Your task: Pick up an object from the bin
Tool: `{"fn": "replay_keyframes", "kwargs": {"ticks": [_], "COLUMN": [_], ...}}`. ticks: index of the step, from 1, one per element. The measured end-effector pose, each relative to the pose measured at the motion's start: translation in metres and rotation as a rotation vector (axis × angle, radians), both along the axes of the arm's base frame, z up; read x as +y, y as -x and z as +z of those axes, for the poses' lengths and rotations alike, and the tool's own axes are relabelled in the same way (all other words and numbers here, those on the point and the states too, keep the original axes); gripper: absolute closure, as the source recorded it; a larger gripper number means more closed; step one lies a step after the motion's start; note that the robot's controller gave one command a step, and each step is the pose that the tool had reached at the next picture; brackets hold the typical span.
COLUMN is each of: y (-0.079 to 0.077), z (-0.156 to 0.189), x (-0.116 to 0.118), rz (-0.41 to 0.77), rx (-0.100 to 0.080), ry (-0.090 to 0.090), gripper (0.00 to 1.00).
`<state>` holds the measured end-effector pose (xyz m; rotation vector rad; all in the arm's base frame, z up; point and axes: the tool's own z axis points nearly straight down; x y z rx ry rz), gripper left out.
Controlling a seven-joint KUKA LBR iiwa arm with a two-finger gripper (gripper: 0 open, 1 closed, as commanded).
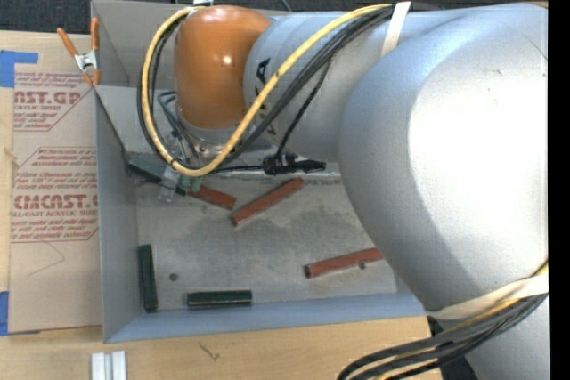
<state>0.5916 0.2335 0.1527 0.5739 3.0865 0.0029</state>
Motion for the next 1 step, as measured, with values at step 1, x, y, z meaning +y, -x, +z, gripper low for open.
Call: {"fn": "replay_keyframes", "kwargs": {"ticks": [1], "y": [-0.0006], "z": [0.0097], "x": [0.0002], "rz": [0.000], "rx": [-0.002], "ry": [-0.001], "gripper": [1.00]}}
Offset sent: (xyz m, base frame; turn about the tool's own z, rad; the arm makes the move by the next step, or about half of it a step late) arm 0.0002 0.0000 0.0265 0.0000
